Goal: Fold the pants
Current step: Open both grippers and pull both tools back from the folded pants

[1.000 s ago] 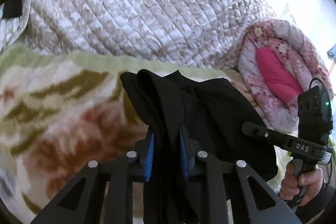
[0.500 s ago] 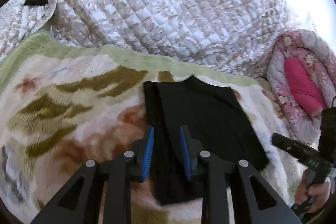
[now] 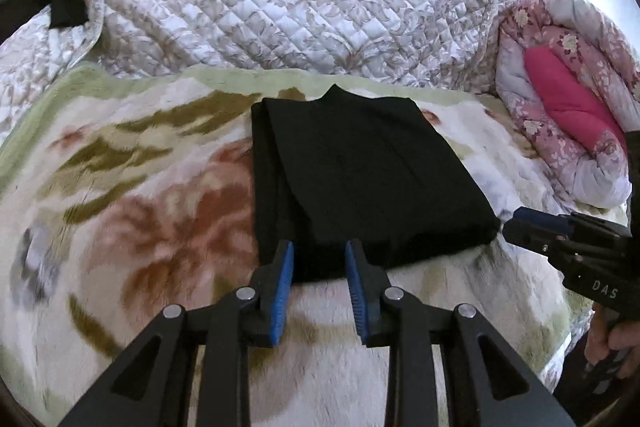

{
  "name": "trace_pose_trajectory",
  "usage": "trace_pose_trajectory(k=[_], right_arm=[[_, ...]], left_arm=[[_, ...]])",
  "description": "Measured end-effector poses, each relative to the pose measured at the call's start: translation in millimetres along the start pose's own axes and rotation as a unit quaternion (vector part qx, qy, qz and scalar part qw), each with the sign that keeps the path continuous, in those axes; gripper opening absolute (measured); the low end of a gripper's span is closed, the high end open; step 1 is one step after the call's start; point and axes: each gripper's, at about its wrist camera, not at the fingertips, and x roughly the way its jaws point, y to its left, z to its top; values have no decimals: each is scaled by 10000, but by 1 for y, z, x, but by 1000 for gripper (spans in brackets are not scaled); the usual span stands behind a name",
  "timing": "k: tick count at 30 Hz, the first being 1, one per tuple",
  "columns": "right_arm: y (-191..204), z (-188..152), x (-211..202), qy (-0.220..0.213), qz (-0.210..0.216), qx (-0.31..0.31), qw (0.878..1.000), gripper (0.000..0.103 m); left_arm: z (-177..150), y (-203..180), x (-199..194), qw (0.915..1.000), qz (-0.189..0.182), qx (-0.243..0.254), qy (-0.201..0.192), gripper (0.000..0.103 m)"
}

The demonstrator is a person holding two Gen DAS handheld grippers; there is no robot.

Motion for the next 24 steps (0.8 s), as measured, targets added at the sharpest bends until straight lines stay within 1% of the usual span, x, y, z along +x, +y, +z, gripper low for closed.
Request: trace_pose_trajectory(k=[1,2,4,5,9,13,15,16,18,21,24], right_arm=[[1,-6,-2,25,-10,33,10000,41],[2,-10,-3,47,-5,56,10000,45],[5,-18,-4,99,9,67,9999,49],[6,-23,-4,143,-51,52,9999,52],[10,-33,1,261,-231,10,9994,53],[12,-37,10,348,-240,-31,9991,53],[9,-40,20,460,-283,14,9985,53],[7,-41,22,410,-263,55,9988,53],[8,-40,22,373,-239,34,9990,58],[12,-39,26,372,-271,-72,9989,64],[14,-37,31,368,-299,-107,9988,69]], left_arm=[[-3,-1,-3,10000,20,-37,24,30],[-7,-2,-5,10000,55,-63,39,30],[-15,-6,-11,9999,121,-66,52,30],[-20,-8,-13,9998,163,-60,60,30],[-34,-11,-14,9994,327,-97,99,31],[-43,-11,-4,9989,358,-92,288,31],[-45,-12,1,9987,371,-78,330,31],[-46,-12,2,9986,395,-74,342,32],[-48,-11,7,9984,412,-87,383,34],[-48,-10,9,9986,387,-80,342,37],[-48,-11,11,9988,380,-50,318,40]])
